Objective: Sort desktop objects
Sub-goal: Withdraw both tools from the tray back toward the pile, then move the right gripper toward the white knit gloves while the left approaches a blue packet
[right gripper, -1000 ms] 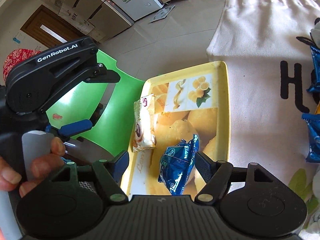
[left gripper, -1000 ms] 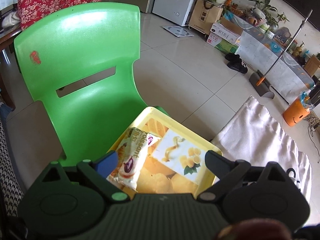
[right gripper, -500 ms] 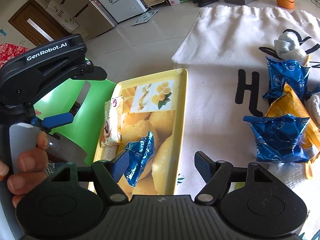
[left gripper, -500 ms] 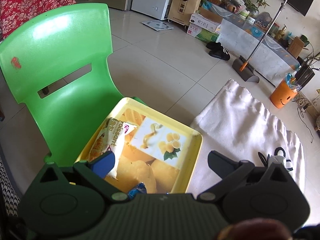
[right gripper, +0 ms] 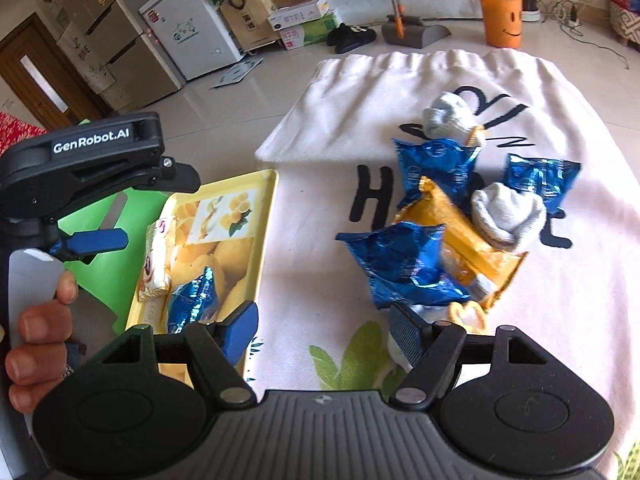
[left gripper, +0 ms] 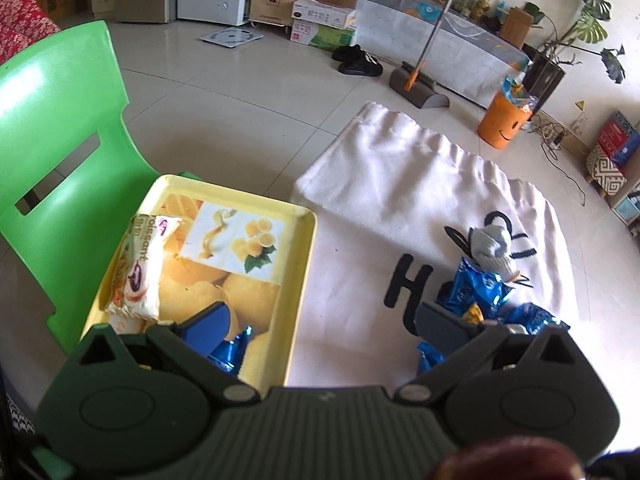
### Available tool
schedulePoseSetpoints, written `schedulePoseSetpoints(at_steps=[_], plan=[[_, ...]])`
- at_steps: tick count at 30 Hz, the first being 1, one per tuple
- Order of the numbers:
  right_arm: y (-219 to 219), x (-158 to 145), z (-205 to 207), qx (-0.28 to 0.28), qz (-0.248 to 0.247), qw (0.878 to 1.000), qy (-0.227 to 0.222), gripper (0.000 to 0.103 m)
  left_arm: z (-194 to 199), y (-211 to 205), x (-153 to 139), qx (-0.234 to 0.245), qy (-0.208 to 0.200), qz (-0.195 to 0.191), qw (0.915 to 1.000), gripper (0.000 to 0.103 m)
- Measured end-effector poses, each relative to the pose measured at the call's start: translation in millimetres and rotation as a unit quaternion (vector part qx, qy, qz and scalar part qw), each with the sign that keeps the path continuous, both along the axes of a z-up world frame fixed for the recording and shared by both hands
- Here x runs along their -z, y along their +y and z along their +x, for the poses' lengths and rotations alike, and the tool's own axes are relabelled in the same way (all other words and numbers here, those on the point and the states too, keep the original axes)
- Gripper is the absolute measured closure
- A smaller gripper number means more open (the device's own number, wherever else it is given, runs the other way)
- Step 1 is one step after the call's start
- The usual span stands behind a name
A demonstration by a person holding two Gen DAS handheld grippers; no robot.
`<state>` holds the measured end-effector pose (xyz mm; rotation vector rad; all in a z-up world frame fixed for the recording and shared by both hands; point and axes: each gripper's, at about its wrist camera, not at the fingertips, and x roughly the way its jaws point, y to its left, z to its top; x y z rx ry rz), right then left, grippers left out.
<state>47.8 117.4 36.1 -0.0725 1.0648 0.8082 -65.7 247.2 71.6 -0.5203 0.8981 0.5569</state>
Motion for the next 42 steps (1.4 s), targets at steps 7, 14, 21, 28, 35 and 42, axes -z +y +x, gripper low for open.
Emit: schedulePoseSetpoints(at_steps=[7, 14, 21, 28, 35, 42], plan=[[-60.7, 3.2, 9.7, 0.112, -0.021, 0.993, 0.007, 0.03, 8.6, -50.7, 2.1, 0.067, 0.004, 0.018, 0.9976, 0.001], [-99.5, 13.3, 5.8, 0.168, -0.038, 0.985, 0.022, 0.03, 8.4, -74.1, 2.1, 0.099, -0.008, 0.008, 0.995, 0.001], [-115.0, 32.9, -2.5, 0.183, -0.054, 0.98, 0.052, 0.03, 8.5, -66.9, 5.2, 0.086, -0.012, -0.011, 0.9961, 0.001], [-108.9, 46.0, -3.9, 0.169, -0.053, 0.982, 0.069, 0.03, 8.5, -44.9, 12.7, 0.044, -0.012, -0.027, 0.9986, 0.001], [-92.1, 67.8, -5.6, 0.148, -0.055, 0.984, 0.085, 0.03, 17.6, -41.9, 32.1, 0.033, -0.009, -0.064, 0.9974, 0.001], [-84.3, 81.9, -0.9, 0.146, -0.047, 0.983, 0.096, 0.03, 34.1, -60.3, 50.3, 0.078, 0.002, -0.06, 0.9952, 0.001]])
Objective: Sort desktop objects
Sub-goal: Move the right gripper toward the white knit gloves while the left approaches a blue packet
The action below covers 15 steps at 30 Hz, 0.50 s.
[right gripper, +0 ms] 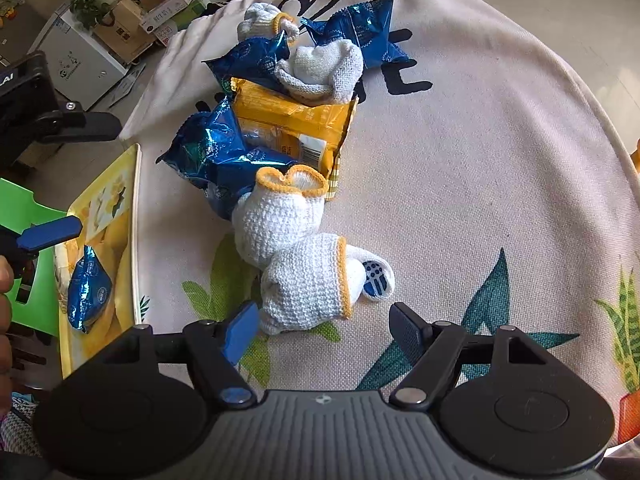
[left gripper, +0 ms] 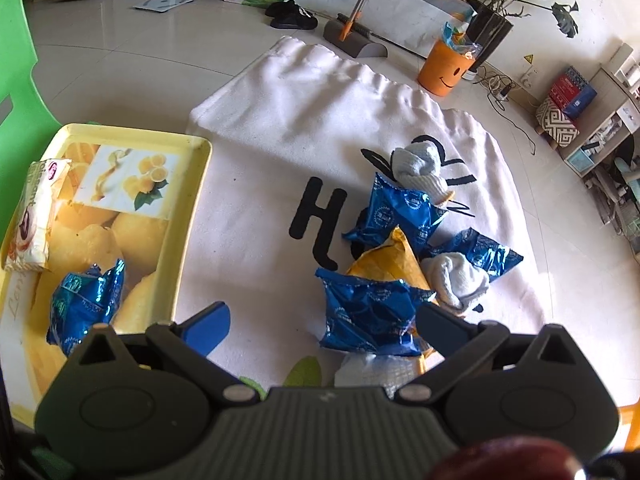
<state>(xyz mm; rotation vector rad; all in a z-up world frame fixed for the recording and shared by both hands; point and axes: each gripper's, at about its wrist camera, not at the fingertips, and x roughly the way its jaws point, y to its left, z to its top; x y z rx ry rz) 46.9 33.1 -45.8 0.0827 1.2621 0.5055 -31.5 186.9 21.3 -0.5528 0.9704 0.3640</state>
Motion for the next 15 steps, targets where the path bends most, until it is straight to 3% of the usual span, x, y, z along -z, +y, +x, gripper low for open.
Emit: schedulePoseSetpoints(at_steps=[15], plan=[[12.7, 14.5, 5.7, -0.013, 0.0, 1.0, -0.011, 0.028, 29.1, -15.9, 34.2, 0.029, 0.028, -0.011, 0.9991, 0.001]])
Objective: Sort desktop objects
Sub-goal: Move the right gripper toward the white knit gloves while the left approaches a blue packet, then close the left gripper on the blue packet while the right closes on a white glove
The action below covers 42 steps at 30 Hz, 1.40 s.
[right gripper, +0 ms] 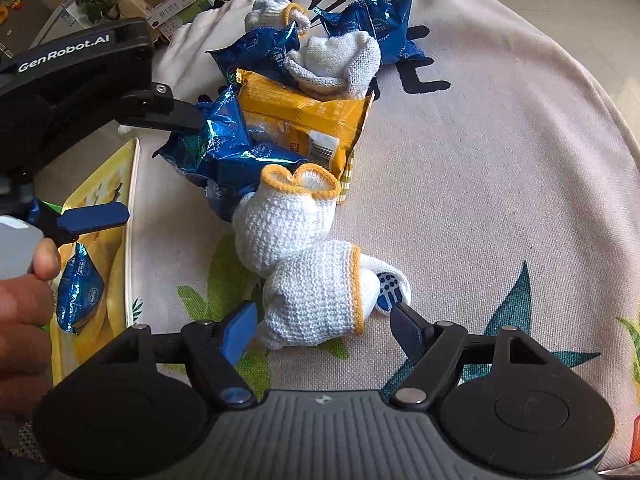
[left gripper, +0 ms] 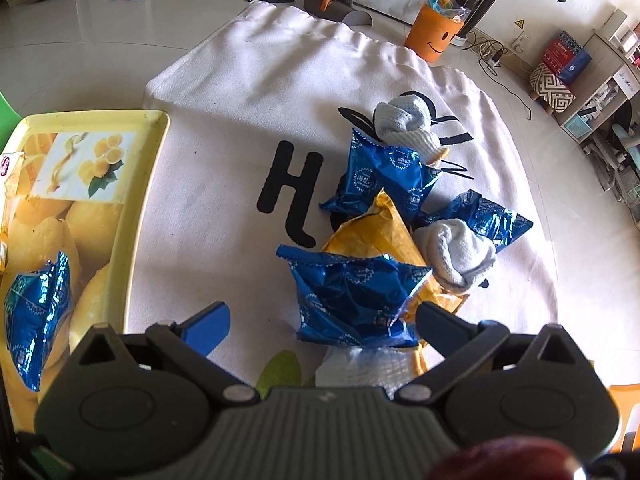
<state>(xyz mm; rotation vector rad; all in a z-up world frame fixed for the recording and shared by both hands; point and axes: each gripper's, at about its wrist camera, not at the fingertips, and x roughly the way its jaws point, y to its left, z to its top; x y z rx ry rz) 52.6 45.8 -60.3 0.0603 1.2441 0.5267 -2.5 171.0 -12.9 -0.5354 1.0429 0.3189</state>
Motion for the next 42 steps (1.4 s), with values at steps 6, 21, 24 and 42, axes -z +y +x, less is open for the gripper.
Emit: schedulePoseSetpoints(at_steps=[6, 21, 24, 42], plan=[[4.3, 6.7, 2.3, 0.0, 0.0, 1.0, 0.002, 0.028, 9.0, -2.5, 10.1, 0.002, 0.008, 0.004, 1.0, 0.001], [12.7, 10.4, 5.5, -0.008, -0.005, 1.0, -0.023, 0.018, 26.7, -5.8, 31.7, 0.01, 0.016, -0.002, 0.9998, 0.001], [12.3, 9.2, 2.6, -0.01, -0.008, 0.999, -0.029, 0.02, 28.7, -8.1, 32.8, 0.018, 0.014, 0.007, 0.9997, 0.001], [-21.8, -1.1, 24.0, 0.11, -0.074, 0.988, -0.076, 0.045, 5.0, 21.5, 14.8, -0.017, 0.018, 0.01, 0.9996, 0.026]])
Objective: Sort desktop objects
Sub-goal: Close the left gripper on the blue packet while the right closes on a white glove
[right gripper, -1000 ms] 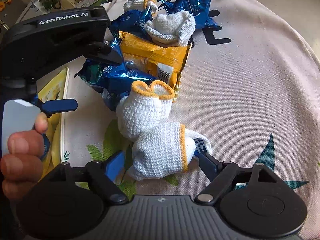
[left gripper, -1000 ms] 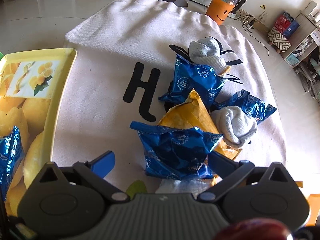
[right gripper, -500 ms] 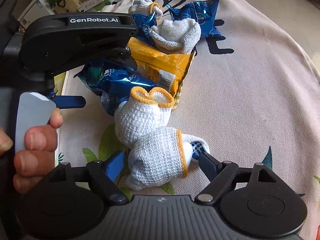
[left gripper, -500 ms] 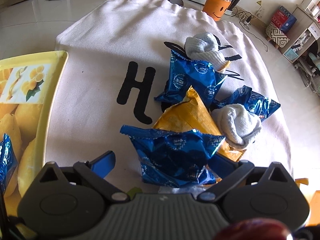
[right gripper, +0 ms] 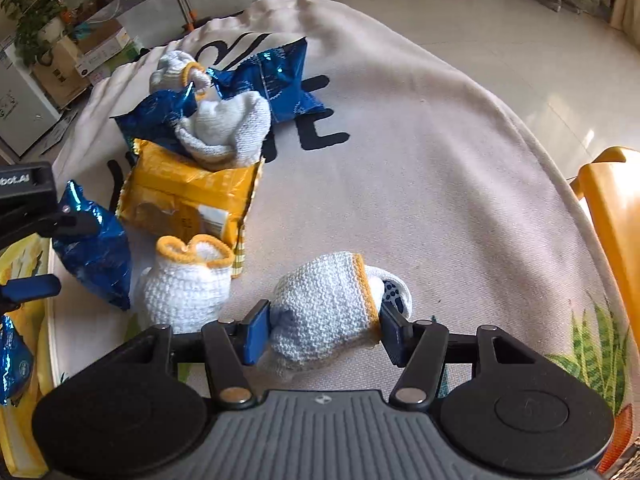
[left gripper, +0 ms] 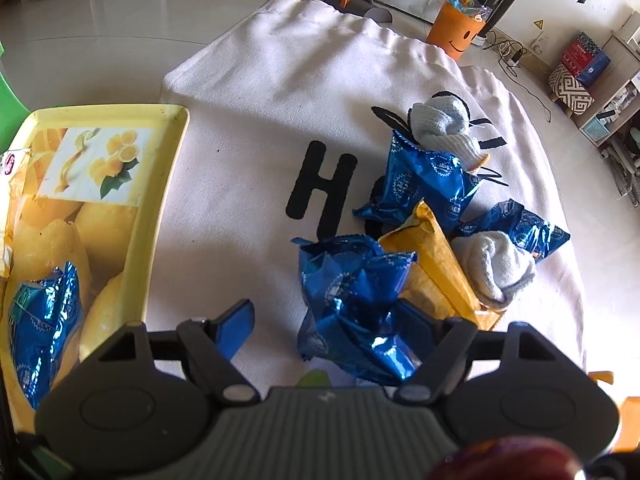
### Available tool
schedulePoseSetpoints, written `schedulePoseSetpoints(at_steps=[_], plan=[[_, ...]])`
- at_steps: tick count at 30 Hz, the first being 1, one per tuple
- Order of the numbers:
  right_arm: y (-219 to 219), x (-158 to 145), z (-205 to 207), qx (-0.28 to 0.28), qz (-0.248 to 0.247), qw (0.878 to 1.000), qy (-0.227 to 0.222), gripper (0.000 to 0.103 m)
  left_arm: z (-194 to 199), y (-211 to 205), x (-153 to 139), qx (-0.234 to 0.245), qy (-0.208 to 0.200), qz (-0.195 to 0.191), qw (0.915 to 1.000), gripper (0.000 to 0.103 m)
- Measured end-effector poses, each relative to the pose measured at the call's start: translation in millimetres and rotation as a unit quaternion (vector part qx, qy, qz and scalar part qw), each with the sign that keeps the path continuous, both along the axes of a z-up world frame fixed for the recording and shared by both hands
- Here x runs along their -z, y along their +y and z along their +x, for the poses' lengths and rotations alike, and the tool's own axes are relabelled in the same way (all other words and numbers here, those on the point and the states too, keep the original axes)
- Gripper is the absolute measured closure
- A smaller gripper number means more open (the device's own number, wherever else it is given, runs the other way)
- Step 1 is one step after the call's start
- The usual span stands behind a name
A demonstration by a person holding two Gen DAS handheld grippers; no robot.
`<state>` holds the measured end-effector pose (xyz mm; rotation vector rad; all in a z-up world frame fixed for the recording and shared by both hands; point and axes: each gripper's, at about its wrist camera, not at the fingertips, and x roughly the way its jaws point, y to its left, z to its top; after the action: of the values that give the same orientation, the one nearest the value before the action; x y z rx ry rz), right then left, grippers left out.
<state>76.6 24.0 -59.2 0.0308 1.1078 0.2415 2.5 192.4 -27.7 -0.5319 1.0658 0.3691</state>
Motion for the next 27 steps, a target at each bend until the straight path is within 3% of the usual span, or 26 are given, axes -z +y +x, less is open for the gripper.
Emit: schedulePoseSetpoints(at_steps=[3, 6, 9, 17, 23, 27], plan=[[-5.4, -2.6, 2.5, 0.019, -0.013, 1.0, -0.013, 0.045, -1.7, -3.1, -4.2, 0.007, 0.002, 0.014, 0.9999, 0.026], [-9.3, 0.4, 6.0, 0.027, 0.005, 1.0, 0.004, 0.043, 2.2, -9.4, -3.8, 0.023, -0.001, 0.029, 0.9993, 0.022], [-10.8, 0.0, 7.7, 0.035, 0.015, 0.999, 0.01, 0.04, 4.7, -9.7, 1.8, 0.019, -0.015, 0.004, 0.9997, 0.012], [-14.6, 3.3, 7.9, 0.047, 0.033, 0.998, 0.032, 0.039, 11.8, -11.2, 18.2, -0.003, -0.018, -0.019, 0.9997, 0.001], [-14.0, 4.1, 8.2, 0.042, 0.035, 0.998, 0.036, 0.038, 14.4, -10.5, 30.7, -0.019, -0.01, -0.023, 0.9995, 0.001], [-11.9, 5.8, 8.7, 0.036, 0.024, 0.998, 0.037, 0.03, 16.1, -7.9, 41.3, -0.035, -0.001, -0.04, 0.9986, 0.001]])
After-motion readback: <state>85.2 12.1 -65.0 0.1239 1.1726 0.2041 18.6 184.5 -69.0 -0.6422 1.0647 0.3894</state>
